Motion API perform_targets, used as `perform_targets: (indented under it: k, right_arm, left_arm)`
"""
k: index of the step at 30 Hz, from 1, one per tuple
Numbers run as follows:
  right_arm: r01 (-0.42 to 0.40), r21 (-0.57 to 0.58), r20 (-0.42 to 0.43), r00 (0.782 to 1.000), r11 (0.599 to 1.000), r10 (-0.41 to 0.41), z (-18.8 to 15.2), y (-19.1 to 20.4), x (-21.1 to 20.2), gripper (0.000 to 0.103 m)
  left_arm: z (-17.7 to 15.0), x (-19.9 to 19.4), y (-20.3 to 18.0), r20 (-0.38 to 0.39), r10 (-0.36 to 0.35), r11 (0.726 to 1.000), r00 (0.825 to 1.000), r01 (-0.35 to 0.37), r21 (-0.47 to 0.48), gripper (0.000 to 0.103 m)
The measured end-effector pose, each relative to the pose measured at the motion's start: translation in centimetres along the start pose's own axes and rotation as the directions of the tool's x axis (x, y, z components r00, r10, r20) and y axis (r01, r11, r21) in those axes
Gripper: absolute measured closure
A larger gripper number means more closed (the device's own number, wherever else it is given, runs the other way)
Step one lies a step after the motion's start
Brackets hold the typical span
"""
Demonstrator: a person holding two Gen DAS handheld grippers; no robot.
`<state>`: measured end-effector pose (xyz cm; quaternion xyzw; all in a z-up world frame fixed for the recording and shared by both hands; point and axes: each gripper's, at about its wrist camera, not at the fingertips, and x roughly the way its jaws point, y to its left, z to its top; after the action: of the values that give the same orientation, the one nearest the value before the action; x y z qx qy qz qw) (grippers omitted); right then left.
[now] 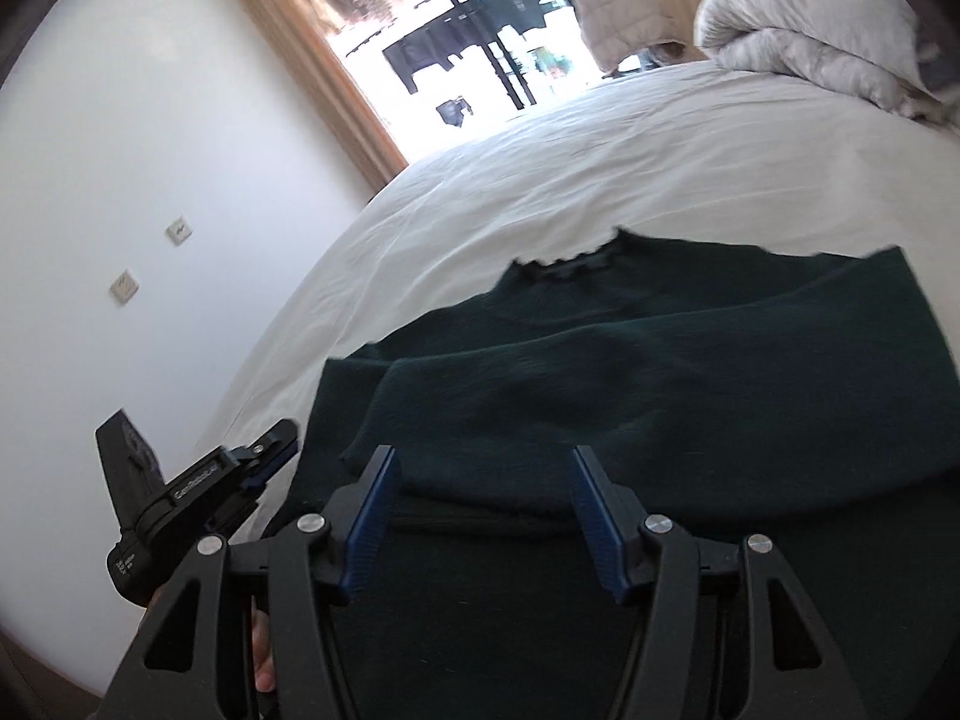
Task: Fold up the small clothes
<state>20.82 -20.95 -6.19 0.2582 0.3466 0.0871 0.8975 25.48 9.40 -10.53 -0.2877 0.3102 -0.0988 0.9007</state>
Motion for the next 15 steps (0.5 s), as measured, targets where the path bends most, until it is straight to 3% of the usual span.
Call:
perform_targets:
  k: [3, 5, 8, 9, 11, 13, 15]
  right_arm:
    - [-0.038, 0.2, 0.054, 0.998, 0.979, 0.028, 0.9, -5.7, -2.7, 0.041]
    - [-0.053, 0.296, 0.097, 0.995, 0.954, 0.025, 1.2, -8.5, -3.9, 0.041]
    - [-0.14, 0.33, 0.102, 0.988, 0.934, 0.112, 2.3, -10.3, -3.1, 0.041]
    - [-0.141, 0.33, 0.079, 0.989, 0.933, 0.122, 2.8, -10.6, -2.2, 0.041]
    - [-0.11, 0.33, 0.039, 0.994, 0.938, 0.103, 3.6, -11.3, -0.4, 0.041]
    - [-0.068, 0.337, 0.017, 0.998, 0.939, 0.066, 4.3, -12.8, 1.2, 0.045]
    - [-0.028, 0.381, 0.024, 0.999, 0.924, 0.021, 4.9, -15.0, 1.8, 0.061]
  left_arm:
    - [1.5, 0.0, -4.5, 0.007, -0.002, 0.989, 1.0, 0.001, 0.15, 0.084]
    - [1.6, 1.2, -7.6, -0.021, -0.008, 0.965, 1.0, 0.013, 0.26, 0.084]
    - [0.4, 3.7, -10.4, -0.077, 0.024, 0.926, 0.997, 0.007, 0.377, 0.084]
    - [-0.4, 4.8, -10.5, -0.109, 0.053, 0.919, 0.993, -0.006, 0.393, 0.084]
    - [-2.2, 7.4, -9.2, -0.206, 0.157, 0.918, 0.966, -0.066, 0.39, 0.084]
    - [-2.8, 7.5, -7.3, -0.231, 0.134, 0.946, 0.964, -0.055, 0.321, 0.084]
    - [-2.7, 7.2, -6.9, -0.262, 0.145, 0.95, 0.954, -0.061, 0.305, 0.084]
